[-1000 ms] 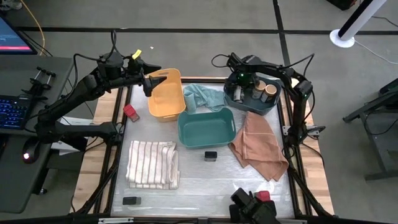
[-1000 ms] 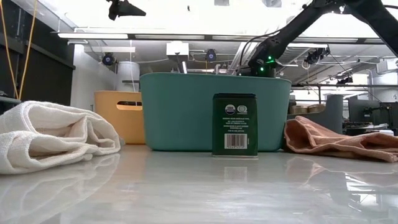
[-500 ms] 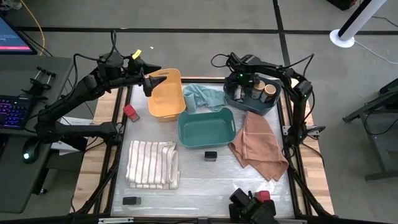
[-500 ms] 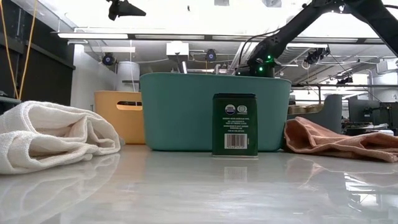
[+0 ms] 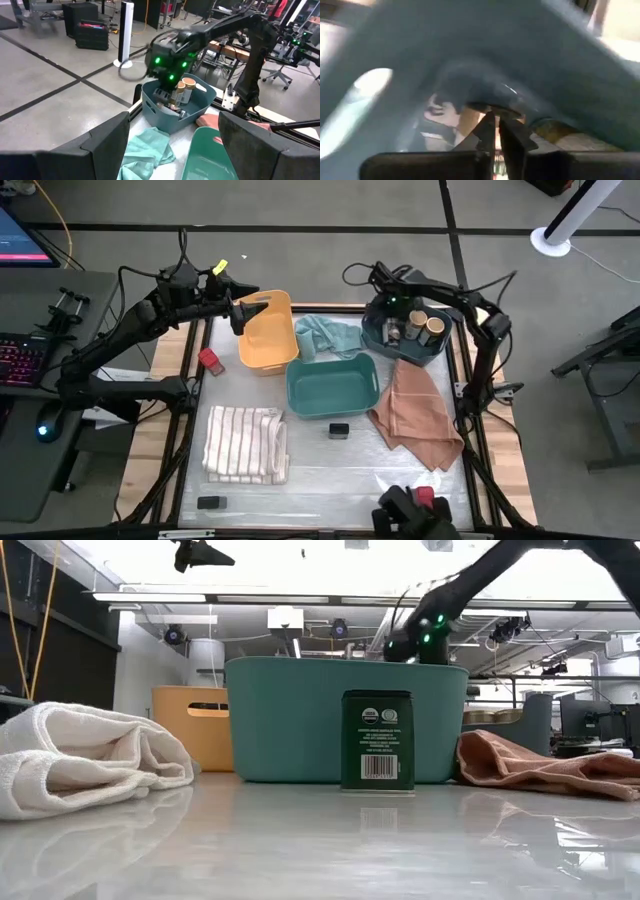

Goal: Sort spices by type
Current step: Put the gold seasoning bottle into the blue bin

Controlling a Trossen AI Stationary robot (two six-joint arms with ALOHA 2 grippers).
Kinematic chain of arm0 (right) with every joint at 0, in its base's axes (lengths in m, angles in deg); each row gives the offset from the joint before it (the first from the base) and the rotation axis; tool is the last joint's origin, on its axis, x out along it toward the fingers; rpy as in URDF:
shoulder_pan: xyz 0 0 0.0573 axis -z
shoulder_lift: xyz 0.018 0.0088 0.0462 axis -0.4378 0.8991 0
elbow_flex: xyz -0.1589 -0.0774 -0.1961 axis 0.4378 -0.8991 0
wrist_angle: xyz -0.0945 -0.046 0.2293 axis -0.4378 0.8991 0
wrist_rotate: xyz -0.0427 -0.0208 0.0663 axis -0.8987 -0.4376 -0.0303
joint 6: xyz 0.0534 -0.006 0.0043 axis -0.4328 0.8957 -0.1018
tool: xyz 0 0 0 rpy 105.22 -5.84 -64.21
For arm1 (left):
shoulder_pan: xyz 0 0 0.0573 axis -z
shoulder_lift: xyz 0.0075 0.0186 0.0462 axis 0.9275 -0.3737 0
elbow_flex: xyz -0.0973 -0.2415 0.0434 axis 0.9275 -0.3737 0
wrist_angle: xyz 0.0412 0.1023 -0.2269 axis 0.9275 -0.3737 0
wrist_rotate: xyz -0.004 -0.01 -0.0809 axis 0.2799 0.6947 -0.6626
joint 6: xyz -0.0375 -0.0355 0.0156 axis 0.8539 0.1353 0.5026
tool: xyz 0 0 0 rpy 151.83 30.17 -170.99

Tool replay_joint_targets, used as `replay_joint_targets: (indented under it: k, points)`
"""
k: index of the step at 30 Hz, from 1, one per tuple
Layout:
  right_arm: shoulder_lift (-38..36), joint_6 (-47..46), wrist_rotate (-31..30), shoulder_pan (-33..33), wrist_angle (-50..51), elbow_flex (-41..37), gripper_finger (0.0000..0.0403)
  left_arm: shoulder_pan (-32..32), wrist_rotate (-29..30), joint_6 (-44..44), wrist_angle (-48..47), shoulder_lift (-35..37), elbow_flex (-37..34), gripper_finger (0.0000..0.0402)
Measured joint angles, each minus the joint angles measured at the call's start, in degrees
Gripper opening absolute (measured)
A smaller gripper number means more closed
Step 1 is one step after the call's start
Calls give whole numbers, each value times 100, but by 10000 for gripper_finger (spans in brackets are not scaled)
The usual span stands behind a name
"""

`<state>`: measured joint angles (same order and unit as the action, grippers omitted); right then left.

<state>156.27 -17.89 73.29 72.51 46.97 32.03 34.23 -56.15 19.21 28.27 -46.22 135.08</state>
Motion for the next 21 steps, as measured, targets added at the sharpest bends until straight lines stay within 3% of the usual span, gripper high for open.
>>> replay_joint_targets:
  k: [7,12,16,21]
  points:
    - [-687,186,-76,-201,371,17,82,1,0,-2,-1,-1,0,290]
    - [-638,164,142,-410,690,26,173,-2,0,0,-2,-2,0,290]
    - [-437,127,-29,-667,1196,26,252,-2,0,-3,-2,-1,0,290]
    - [-384,26,-167,-877,1242,26,304,-2,0,-2,-2,0,0,290]
